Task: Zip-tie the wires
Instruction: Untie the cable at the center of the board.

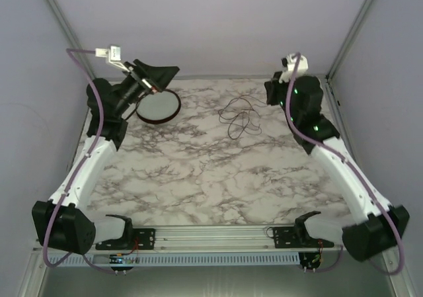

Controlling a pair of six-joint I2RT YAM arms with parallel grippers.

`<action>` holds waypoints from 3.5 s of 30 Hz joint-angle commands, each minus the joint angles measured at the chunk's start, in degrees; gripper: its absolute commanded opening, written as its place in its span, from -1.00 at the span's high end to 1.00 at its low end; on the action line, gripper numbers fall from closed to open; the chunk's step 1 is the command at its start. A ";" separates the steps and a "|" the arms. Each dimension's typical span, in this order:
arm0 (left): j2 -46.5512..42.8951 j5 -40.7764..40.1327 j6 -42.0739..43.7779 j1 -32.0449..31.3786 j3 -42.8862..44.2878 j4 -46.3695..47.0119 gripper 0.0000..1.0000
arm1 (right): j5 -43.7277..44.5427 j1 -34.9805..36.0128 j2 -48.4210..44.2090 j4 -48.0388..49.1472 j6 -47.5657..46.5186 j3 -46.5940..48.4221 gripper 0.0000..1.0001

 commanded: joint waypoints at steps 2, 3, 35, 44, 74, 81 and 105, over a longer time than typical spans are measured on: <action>1.27 -3.32 -10.41 -9.10 -0.48 9.19 -1.00 | -10.45 0.39 -8.81 17.55 -4.98 -13.01 1.00; 1.84 -4.16 -11.21 -11.02 -0.64 9.47 -1.00 | -10.90 0.42 -9.34 18.20 -4.79 -13.92 1.00; 26.79 -20.57 -20.62 -31.68 6.55 25.34 -0.84 | -12.91 7.45 -12.87 22.11 -7.16 -23.24 1.00; 29.00 -19.63 -18.86 -31.69 9.74 21.81 -0.75 | -15.29 8.57 -12.42 24.21 -7.59 -23.54 1.00; 35.48 -17.51 1.77 -30.60 52.69 -17.38 1.00 | -9.22 8.84 -10.49 31.41 -9.59 -26.90 0.05; 40.34 -16.63 1.32 -29.77 68.33 -25.44 1.00 | -9.65 6.95 -4.86 46.58 -11.60 -30.95 -0.78; 32.88 -17.45 -1.83 -18.44 72.17 -25.69 1.00 | -12.08 0.63 8.22 50.36 -1.52 -36.20 0.57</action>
